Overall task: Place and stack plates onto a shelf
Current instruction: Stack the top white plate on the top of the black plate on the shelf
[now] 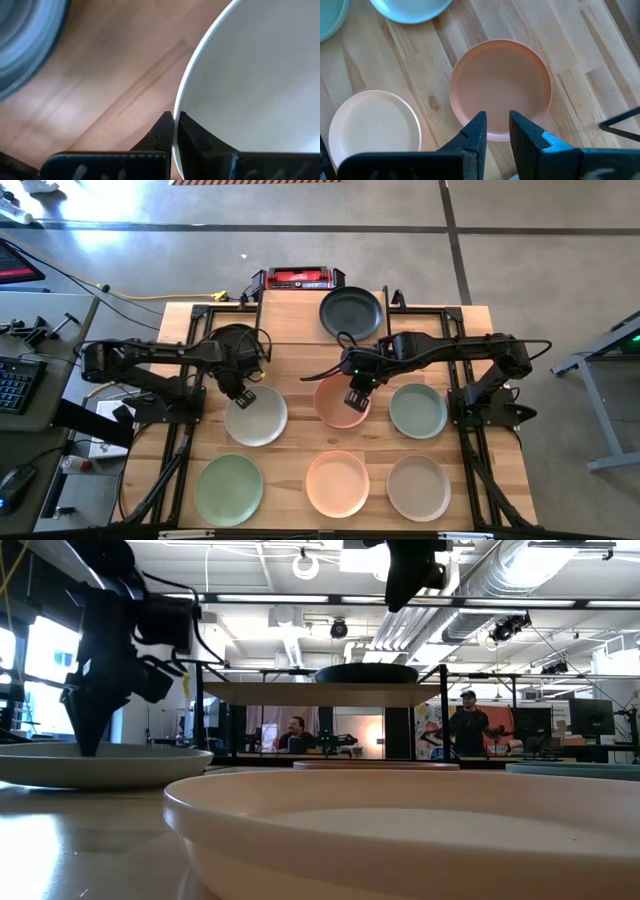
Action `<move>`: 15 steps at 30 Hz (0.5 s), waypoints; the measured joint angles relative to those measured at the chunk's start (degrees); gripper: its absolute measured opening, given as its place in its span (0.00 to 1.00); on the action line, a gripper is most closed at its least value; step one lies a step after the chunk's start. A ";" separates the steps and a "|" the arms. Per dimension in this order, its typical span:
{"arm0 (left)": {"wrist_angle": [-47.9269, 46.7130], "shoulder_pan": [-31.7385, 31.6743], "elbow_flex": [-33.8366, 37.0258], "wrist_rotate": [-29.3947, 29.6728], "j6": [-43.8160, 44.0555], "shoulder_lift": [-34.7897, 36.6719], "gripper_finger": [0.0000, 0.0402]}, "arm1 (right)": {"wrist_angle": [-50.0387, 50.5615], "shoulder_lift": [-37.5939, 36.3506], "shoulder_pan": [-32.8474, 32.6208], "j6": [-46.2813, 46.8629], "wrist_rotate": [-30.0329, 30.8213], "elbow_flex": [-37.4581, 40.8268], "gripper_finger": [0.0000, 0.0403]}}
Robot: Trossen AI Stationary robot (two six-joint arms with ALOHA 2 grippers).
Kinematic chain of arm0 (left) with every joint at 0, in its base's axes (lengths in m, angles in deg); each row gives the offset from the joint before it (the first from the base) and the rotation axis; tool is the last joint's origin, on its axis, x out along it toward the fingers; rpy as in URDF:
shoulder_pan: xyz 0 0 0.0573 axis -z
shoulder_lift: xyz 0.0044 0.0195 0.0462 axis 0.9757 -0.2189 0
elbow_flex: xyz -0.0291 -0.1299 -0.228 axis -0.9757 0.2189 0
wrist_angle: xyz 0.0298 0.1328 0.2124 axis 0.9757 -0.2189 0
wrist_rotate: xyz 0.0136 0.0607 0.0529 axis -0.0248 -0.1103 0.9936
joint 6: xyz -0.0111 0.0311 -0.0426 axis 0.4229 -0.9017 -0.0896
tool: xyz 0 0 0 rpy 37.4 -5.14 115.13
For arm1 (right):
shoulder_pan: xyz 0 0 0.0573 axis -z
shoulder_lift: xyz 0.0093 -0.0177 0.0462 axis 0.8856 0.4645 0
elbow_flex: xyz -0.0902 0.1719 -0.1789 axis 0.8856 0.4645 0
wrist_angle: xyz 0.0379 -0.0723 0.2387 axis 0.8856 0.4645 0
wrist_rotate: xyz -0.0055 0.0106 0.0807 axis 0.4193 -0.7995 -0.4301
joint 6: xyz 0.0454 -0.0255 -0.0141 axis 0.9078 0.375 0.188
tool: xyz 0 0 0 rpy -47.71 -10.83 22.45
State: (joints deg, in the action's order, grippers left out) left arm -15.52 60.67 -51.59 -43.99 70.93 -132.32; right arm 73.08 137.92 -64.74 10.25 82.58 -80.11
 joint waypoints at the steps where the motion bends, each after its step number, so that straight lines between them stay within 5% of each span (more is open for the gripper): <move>1: -0.10 0.44 0.02 -0.36 0.48 0.89 0.00 | -0.02 -0.01 0.00 0.00 0.00 0.00 0.15; 15: -0.31 7.17 0.07 0.30 8.30 16.03 0.00 | -1.44 0.01 -0.26 -2.05 2.94 0.00 0.23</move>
State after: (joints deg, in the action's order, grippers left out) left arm -15.83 67.83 -51.53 -43.69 79.23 -116.29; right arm 71.63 137.92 -65.00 8.20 85.53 -80.11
